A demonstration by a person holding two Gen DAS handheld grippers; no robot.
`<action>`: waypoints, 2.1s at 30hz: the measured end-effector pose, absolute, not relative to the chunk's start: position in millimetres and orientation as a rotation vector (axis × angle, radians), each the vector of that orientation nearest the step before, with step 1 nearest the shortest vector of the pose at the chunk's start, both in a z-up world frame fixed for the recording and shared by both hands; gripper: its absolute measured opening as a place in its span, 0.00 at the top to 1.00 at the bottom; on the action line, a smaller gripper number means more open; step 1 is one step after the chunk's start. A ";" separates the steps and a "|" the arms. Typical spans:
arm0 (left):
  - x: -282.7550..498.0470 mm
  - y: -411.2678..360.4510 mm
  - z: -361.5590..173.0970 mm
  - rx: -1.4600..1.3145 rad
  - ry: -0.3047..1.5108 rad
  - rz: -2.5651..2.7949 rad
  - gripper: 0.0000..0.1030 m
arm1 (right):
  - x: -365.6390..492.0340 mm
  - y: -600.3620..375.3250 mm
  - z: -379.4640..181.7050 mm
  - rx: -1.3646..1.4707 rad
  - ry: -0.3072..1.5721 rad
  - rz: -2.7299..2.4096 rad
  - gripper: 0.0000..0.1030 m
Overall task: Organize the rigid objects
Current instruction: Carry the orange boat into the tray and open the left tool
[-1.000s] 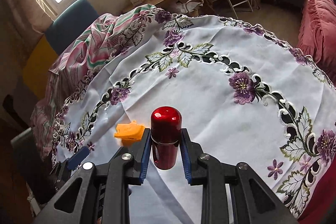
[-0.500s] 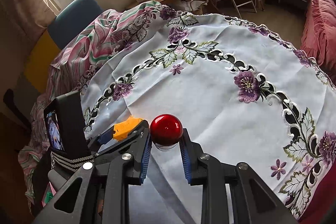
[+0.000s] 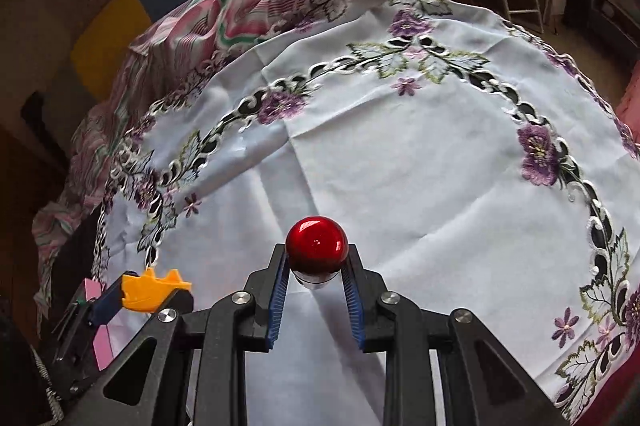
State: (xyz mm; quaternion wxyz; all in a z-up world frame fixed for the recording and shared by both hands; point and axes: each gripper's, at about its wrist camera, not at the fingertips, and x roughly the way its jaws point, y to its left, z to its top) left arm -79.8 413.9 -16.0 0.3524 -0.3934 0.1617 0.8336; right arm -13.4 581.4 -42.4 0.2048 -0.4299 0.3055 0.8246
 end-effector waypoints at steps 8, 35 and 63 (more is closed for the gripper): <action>-46.2 352.6 16.7 -0.962 0.355 2.238 0.37 | -36.7 538.7 -48.5 -1.350 0.611 2.414 0.75; -16.1 253.1 42.8 -0.948 0.236 2.339 0.37 | -50.4 501.9 -59.4 -1.414 0.371 2.499 0.75; -21.9 43.2 -11.4 -1.204 0.044 2.581 0.37 | -52.8 495.8 -60.1 -1.409 0.271 2.497 0.75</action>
